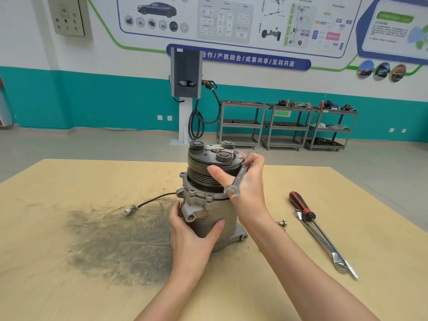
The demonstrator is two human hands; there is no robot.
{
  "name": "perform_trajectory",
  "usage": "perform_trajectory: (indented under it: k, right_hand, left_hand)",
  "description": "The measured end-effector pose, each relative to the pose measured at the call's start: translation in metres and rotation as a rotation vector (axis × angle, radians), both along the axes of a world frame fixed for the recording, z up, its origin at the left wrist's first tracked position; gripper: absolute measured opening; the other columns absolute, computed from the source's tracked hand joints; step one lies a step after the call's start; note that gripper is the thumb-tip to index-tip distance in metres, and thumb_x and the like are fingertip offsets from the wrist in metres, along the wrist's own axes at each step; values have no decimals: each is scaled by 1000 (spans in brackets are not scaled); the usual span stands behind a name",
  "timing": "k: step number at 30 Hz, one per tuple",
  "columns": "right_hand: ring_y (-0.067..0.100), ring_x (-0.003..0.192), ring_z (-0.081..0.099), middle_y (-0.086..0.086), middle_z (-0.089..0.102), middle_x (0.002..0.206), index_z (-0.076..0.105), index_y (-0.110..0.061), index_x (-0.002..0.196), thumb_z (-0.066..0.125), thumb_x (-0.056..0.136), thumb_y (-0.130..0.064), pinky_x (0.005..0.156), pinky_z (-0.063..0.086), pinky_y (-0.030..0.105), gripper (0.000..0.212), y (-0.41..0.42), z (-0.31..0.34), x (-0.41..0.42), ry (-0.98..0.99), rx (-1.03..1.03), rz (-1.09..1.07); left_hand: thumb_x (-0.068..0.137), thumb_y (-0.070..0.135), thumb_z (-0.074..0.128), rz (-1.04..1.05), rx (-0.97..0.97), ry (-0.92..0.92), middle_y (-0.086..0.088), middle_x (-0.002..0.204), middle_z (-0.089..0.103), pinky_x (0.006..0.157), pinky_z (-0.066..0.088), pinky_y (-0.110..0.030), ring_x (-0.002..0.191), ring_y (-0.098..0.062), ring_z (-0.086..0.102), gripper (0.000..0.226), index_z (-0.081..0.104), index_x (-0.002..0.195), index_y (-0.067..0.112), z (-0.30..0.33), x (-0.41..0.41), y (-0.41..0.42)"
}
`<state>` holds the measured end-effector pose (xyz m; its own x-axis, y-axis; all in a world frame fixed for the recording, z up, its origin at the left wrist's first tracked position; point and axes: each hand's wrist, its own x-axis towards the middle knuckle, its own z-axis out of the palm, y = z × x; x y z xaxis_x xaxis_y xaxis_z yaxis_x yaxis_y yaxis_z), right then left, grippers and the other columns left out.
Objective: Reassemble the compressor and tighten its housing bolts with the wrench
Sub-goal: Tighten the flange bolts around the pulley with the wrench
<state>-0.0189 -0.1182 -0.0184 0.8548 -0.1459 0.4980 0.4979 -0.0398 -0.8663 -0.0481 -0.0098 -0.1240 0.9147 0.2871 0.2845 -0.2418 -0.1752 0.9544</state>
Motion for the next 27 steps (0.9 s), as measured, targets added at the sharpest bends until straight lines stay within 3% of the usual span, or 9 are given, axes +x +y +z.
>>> perform_trajectory:
  k: [5, 8, 12, 15, 18, 23, 25, 27]
  right_hand:
    - [0, 119, 54, -1, 54, 127, 36, -23, 102, 71, 82, -37, 95, 47, 20, 43, -23, -8, -1, 7, 7, 91]
    - [-8, 112, 56, -4, 57, 122, 38, -18, 100, 53, 95, -43, 84, 44, 6, 29, -32, -19, -2, -43, 86, -35]
    - [3, 114, 58, -2, 61, 118, 47, -21, 102, 42, 93, -50, 87, 43, 12, 30, -32, -34, 4, -2, 71, -132]
    - [-2, 99, 58, -1, 62, 112, 49, -22, 101, 45, 99, -43, 77, 45, 11, 22, -23, -40, 14, 79, 114, -153]
    - [4, 102, 60, -6, 66, 109, 47, -23, 98, 43, 101, -42, 89, 48, 30, 20, -17, -41, 25, 141, 207, -187]
    - [12, 105, 63, -10, 69, 98, 48, -22, 95, 41, 104, -36, 96, 49, 40, 18, -13, -46, 34, 145, 247, -269]
    - [15, 103, 63, -8, 69, 97, 50, -23, 92, 41, 104, -34, 94, 49, 40, 18, -13, -48, 35, 114, 212, -312]
    - [12, 96, 63, -8, 67, 93, 51, -25, 89, 42, 104, -32, 86, 49, 28, 19, -14, -51, 37, 59, 157, -366]
  left_hand:
    - [70, 38, 86, -23, -1, -6, 6, 149, 37, 115, 34, -45, 137, -16, 38, 106, 15, 148, 34, -1, -1, 0]
    - [70, 41, 86, -11, 17, -10, 6, 148, 38, 115, 35, -46, 137, -17, 38, 106, 15, 149, 34, -1, 0, -1]
    - [68, 43, 85, -4, 27, -12, 7, 147, 37, 114, 35, -46, 137, -17, 38, 107, 15, 149, 33, -1, 0, -2]
    - [69, 40, 86, -1, 25, -8, 5, 149, 38, 115, 35, -44, 137, -17, 39, 108, 16, 150, 31, -1, 0, -1]
    - [68, 39, 86, 5, 17, -8, 3, 150, 39, 115, 35, -44, 137, -17, 40, 109, 16, 150, 30, -1, 0, -1]
    - [67, 37, 88, 4, 3, -10, 3, 151, 38, 115, 35, -44, 138, -16, 39, 111, 16, 150, 29, -1, 1, -1]
    - [66, 37, 88, 7, -5, -17, 4, 151, 37, 116, 35, -43, 138, -15, 39, 111, 16, 150, 29, -1, 2, 0]
    - [65, 39, 88, 4, -18, -22, 6, 150, 36, 116, 34, -41, 138, -13, 38, 111, 16, 149, 31, 0, 1, 0]
